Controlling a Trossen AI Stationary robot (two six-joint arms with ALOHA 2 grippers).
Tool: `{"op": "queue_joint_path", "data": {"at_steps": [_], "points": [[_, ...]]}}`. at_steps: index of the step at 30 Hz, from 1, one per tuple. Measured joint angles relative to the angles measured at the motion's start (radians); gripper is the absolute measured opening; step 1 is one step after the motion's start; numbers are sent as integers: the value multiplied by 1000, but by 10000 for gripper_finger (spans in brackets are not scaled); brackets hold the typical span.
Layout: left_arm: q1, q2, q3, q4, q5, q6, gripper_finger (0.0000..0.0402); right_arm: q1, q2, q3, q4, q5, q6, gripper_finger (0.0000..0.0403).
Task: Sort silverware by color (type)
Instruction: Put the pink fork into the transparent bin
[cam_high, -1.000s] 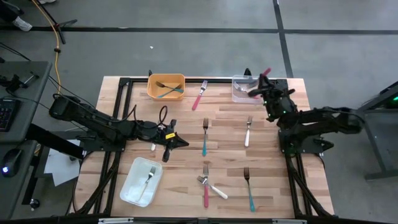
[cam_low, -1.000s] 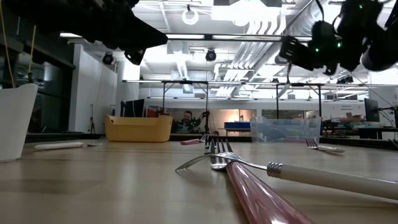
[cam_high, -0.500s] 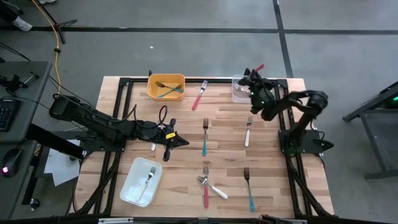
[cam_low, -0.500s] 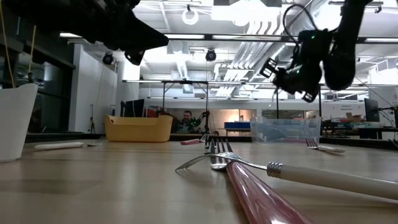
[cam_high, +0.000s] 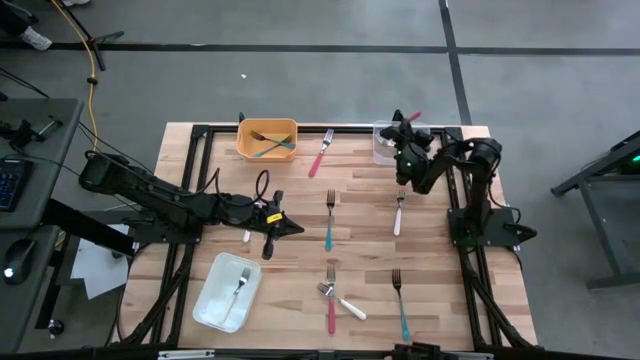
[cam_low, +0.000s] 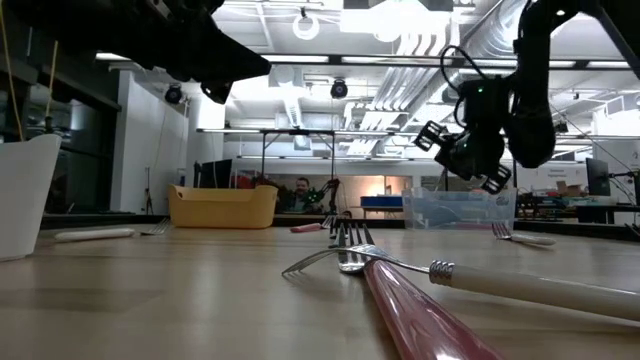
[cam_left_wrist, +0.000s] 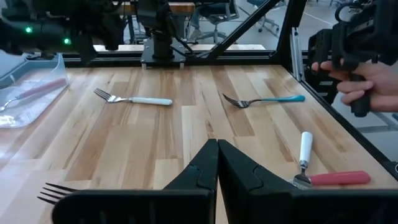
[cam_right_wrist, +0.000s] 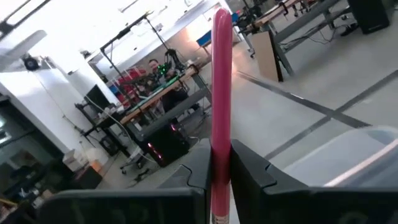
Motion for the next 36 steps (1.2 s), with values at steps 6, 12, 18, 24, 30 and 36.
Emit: {"op": "queue_joint_path", "data": {"at_steps": [6, 12, 18, 24, 30, 36], "points": [[0, 0, 0, 0, 0, 0, 0, 1, 49, 28, -2, 7, 6, 30], [0, 0, 0, 0, 0, 1, 0, 0, 50, 20, -6, 4, 1, 49], [0, 0, 0, 0, 0, 0, 0, 0, 50, 20, -9, -10, -24, 112], [0, 0, 0, 0, 0, 0, 0, 1, 50, 20, -9, -17, -92, 120], [0, 0, 0, 0, 0, 0, 0, 3, 50, 20, 0, -22, -186, 122], [0, 0, 0, 0, 0, 1, 0, 26, 0, 19, -2, -21, -345, 123]]}}
